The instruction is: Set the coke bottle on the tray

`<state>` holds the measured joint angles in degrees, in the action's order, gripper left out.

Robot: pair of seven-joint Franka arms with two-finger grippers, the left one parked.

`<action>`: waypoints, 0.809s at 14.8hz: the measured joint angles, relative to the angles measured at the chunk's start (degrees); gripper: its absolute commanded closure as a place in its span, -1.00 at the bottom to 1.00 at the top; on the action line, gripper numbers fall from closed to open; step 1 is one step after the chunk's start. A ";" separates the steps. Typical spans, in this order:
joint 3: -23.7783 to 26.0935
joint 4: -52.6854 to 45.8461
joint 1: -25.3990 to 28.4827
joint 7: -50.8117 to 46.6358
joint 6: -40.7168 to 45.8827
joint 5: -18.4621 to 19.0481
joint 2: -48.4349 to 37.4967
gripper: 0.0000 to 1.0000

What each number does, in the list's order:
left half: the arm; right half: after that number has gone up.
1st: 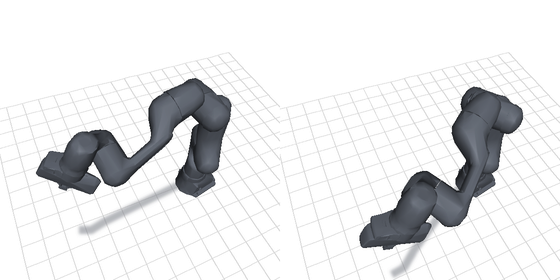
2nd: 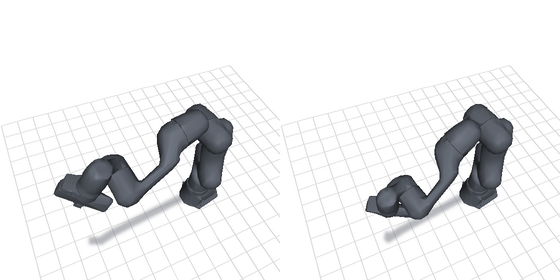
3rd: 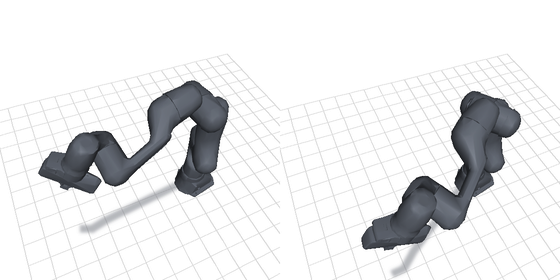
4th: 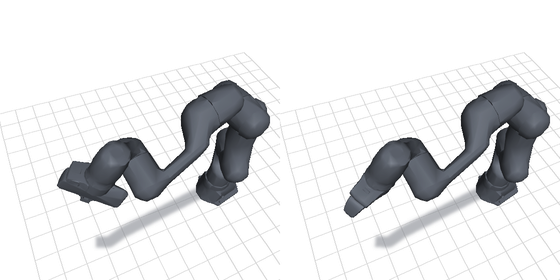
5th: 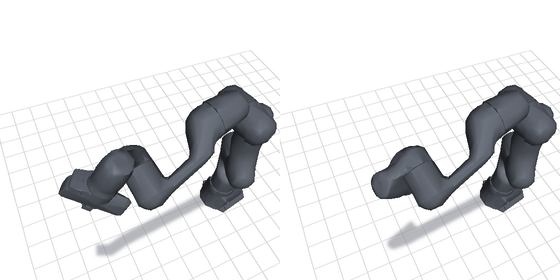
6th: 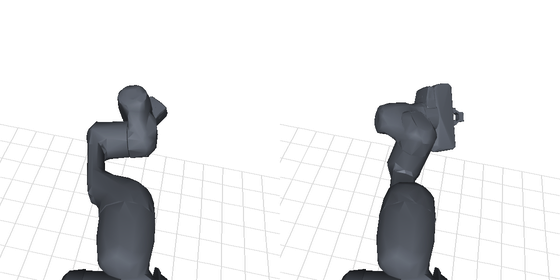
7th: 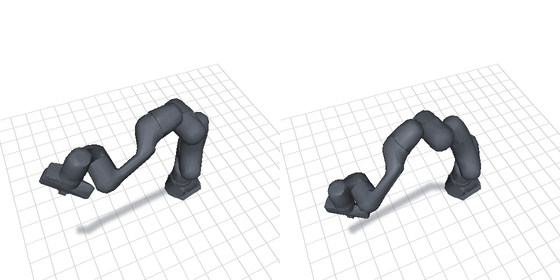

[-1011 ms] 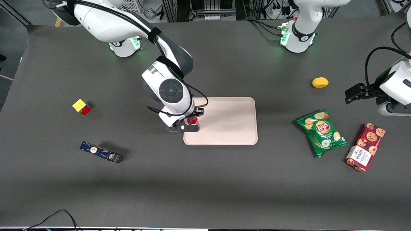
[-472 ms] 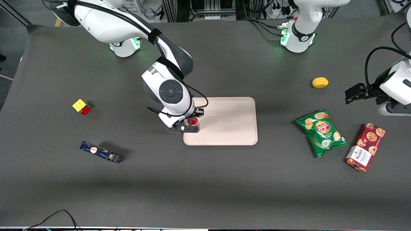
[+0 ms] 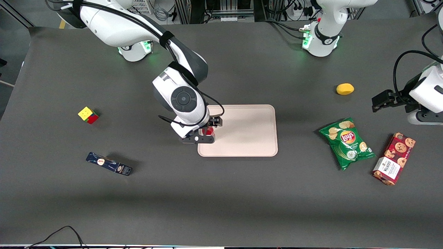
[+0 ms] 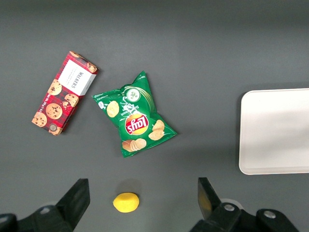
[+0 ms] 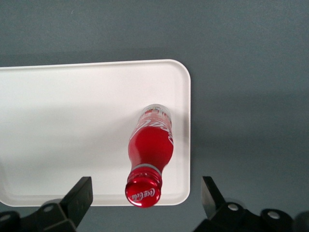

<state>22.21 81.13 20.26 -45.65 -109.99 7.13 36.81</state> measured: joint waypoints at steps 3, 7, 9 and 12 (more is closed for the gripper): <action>0.00 -0.15 0.00 0.00 0.00 0.00 0.00 -1.00; 0.02 -1.45 -0.13 1.06 0.69 0.20 -0.67 -1.00; -0.28 -2.82 -0.99 6.63 3.55 0.47 -3.67 -1.00; -3.44 -3.91 -4.50 19.20 10.58 0.49 -12.33 -1.00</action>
<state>18.76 77.23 15.77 -26.44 -99.41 7.62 24.49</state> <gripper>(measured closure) 0.000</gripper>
